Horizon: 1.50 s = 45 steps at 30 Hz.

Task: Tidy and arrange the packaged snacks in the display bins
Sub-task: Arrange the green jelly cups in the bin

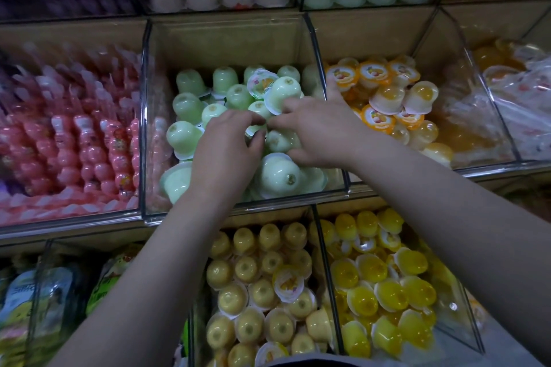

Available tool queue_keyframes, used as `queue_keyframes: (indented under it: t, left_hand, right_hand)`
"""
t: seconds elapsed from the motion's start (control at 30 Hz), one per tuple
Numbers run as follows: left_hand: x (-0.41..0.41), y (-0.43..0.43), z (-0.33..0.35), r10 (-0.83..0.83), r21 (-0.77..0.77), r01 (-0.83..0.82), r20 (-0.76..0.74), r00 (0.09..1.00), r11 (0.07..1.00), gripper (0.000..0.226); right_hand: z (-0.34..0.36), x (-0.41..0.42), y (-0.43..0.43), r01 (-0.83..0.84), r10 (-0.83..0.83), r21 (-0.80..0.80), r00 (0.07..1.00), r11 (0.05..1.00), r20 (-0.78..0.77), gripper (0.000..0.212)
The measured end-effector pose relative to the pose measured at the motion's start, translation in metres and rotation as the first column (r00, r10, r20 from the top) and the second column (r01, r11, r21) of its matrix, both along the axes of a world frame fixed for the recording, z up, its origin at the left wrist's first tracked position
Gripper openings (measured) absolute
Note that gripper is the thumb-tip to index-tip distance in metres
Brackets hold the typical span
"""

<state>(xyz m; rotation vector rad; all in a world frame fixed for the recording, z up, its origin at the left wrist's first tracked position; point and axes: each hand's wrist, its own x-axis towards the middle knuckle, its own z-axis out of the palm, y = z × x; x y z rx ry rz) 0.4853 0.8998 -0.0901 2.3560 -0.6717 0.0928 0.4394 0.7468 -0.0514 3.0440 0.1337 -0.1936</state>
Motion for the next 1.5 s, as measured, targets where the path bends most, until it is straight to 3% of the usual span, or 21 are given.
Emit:
queue_keyframes:
  t: [0.27,0.47,0.7,0.9,1.03,1.27,1.4,1.5]
  left_hand:
    - [0.004,0.003,-0.002,0.005,-0.022,-0.004,0.021,1.0,1.0,0.019]
    - [0.004,0.004,-0.003,0.028,-0.099,-0.024,0.033,0.999,0.995,0.021]
    - [0.001,0.006,0.0,0.037,-0.129,-0.038,-0.003,0.999,0.991,0.019]
    - [0.0,0.002,0.004,-0.014,0.166,0.015,-0.009,1.0,0.986,0.02]
    - [0.001,0.002,0.009,-0.048,0.302,0.054,-0.028,0.998,0.952,0.035]
    - [0.002,-0.007,0.016,-0.042,0.434,0.063,-0.057,0.997,0.899,0.03]
    - [0.006,-0.002,0.008,-0.101,0.372,0.099,-0.014,0.995,0.923,0.016]
    - [0.007,0.002,0.002,-0.145,0.117,0.158,-0.109,0.983,0.98,0.047]
  right_hand:
    - [0.003,0.002,-0.001,0.029,-0.03,-0.007,0.997,1.0,-0.066,0.051]
    - [-0.009,-0.001,0.001,0.084,-0.084,0.016,0.995,0.996,0.06,0.054]
    - [0.005,-0.001,-0.002,0.129,-0.12,0.096,0.988,0.987,-0.095,0.051]
    - [-0.001,0.001,0.009,0.189,-0.183,0.047,0.978,0.981,-0.103,0.036]
    - [-0.004,0.003,0.016,0.182,-0.181,0.016,0.983,0.983,-0.039,0.033]
    - [0.0,-0.006,0.013,0.254,-0.258,0.179,0.966,0.951,0.001,0.04]
    - [0.008,-0.014,0.011,0.301,-0.352,0.353,0.932,0.886,0.089,0.04]
    - [0.007,-0.016,0.013,0.278,-0.375,0.425,0.912,0.862,0.165,0.041]
